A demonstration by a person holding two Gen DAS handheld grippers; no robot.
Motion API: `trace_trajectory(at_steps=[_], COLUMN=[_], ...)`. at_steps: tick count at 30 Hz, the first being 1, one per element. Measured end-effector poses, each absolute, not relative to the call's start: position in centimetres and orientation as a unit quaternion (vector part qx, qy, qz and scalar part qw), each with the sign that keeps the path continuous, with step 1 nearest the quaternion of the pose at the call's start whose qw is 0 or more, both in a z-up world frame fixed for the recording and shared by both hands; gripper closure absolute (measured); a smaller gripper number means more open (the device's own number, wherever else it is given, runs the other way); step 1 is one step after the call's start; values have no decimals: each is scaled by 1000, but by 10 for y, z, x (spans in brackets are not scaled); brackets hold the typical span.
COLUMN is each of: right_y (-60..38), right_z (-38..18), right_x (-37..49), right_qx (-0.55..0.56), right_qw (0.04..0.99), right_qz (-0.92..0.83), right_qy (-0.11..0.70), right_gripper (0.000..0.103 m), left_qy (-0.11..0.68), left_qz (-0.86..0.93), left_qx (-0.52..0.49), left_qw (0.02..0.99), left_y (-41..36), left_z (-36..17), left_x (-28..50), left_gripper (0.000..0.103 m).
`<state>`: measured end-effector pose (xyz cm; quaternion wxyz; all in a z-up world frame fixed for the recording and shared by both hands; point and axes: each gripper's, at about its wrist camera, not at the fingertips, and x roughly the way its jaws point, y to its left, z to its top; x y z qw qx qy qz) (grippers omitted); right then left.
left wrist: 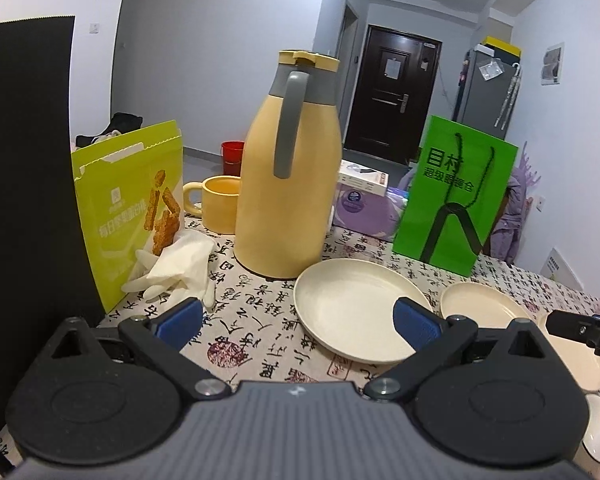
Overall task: Organize plates and bowls
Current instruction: 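Move both grippers toward the cream plate beside the yellow thermos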
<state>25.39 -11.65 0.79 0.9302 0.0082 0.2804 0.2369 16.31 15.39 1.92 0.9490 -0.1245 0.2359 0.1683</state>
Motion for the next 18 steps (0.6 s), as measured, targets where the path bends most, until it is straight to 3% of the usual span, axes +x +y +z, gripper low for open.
trace_trajectory(at_steps=[18], right_y=[-70], right_z=[5], right_x=[329], right_qx=[0], right_qw=[914], right_qz=[263], right_qy=[309], right_gripper=[0], left_qy=[228], left_qz=[204], left_qx=[-179], left_qw=[935], left_y=[183], left_z=[17], left_x=[226], left_gripper=[0])
